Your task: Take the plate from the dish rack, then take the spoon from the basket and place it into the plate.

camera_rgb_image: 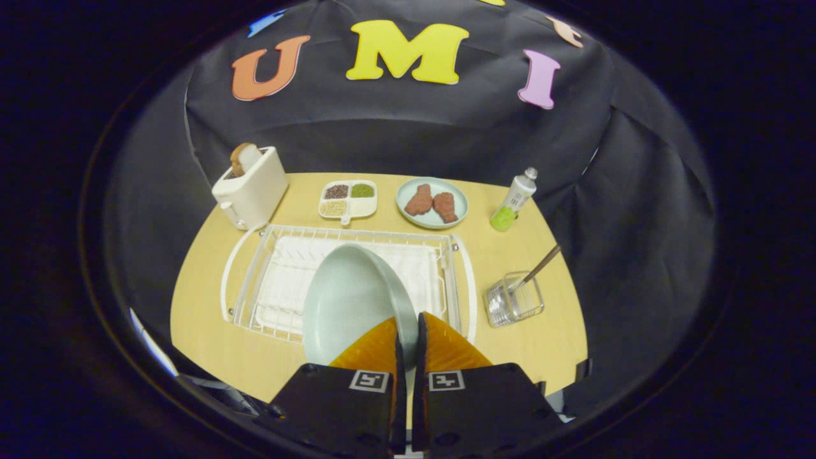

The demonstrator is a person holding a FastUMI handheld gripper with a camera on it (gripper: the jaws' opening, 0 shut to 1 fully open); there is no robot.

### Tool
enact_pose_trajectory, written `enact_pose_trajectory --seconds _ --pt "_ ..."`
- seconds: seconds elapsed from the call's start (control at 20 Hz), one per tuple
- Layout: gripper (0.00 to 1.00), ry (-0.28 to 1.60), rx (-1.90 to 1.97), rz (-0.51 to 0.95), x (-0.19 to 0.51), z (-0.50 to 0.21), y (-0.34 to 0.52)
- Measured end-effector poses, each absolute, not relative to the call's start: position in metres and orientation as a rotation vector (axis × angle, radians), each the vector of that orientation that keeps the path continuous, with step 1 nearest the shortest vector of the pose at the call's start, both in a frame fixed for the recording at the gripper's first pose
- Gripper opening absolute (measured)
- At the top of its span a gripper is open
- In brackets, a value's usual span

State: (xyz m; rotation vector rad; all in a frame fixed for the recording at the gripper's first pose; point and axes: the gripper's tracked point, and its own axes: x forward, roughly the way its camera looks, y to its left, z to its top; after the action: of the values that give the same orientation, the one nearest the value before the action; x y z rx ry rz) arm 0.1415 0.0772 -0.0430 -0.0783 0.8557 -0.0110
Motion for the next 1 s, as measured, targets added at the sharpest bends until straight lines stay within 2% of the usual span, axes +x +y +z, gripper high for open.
enact_pose_trajectory --seconds 0.2,0.4,0.75,1.0 --pt "0.09 0.873 0.062 0.118 0.109 -0.080 0.049" --pt "0.09 0.887 0.126 0.145 0.087 -0.134 0.014" --pt "0.10 0.982 0.253 0.207 0.080 -0.226 0.006" --pt "0.11 1.042 0.356 0.277 0.086 -0.250 0.014"
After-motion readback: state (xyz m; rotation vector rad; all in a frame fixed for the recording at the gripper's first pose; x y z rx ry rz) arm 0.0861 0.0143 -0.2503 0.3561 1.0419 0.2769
